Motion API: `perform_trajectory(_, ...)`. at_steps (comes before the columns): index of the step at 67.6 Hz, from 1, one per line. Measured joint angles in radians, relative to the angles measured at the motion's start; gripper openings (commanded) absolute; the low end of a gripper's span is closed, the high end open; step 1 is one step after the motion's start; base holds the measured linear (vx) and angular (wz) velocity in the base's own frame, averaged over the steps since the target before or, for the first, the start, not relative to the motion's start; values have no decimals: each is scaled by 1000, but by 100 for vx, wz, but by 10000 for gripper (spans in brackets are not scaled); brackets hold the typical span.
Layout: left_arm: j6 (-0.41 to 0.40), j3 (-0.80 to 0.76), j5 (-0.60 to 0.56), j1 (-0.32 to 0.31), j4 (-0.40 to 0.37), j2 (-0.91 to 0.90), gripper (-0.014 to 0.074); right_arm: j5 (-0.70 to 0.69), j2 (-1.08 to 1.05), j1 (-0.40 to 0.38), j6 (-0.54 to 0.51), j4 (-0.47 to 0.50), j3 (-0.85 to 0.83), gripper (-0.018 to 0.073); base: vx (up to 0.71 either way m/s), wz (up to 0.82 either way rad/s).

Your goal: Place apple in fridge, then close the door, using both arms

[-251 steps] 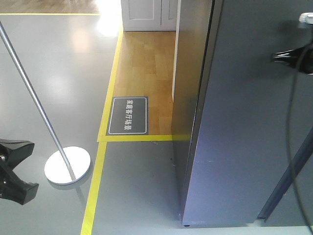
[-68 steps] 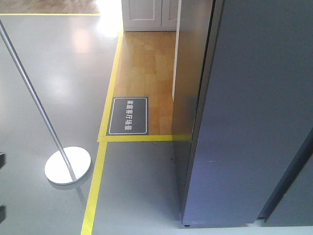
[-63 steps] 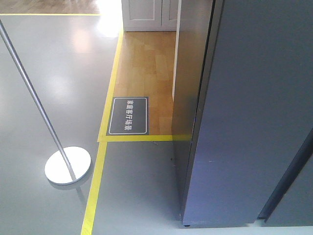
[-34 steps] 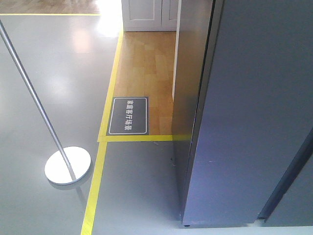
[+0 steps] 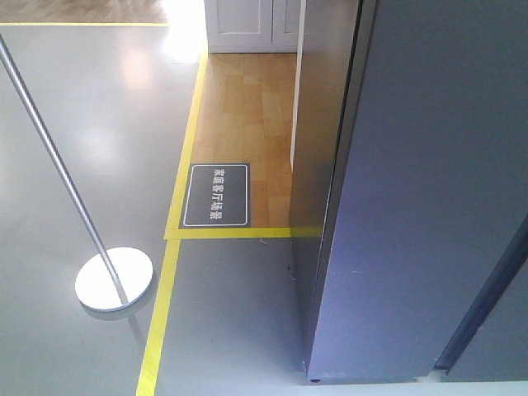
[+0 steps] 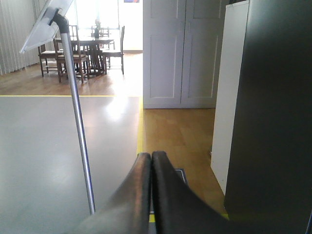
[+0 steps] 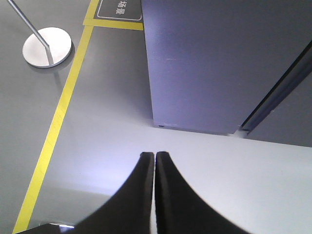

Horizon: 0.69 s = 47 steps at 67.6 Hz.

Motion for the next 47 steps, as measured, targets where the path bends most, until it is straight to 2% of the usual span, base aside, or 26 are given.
perform_trajectory(47, 16, 0, -10, 0, -1, 0, -6, 0, 0, 0, 0, 0, 0, -3, 0, 0)
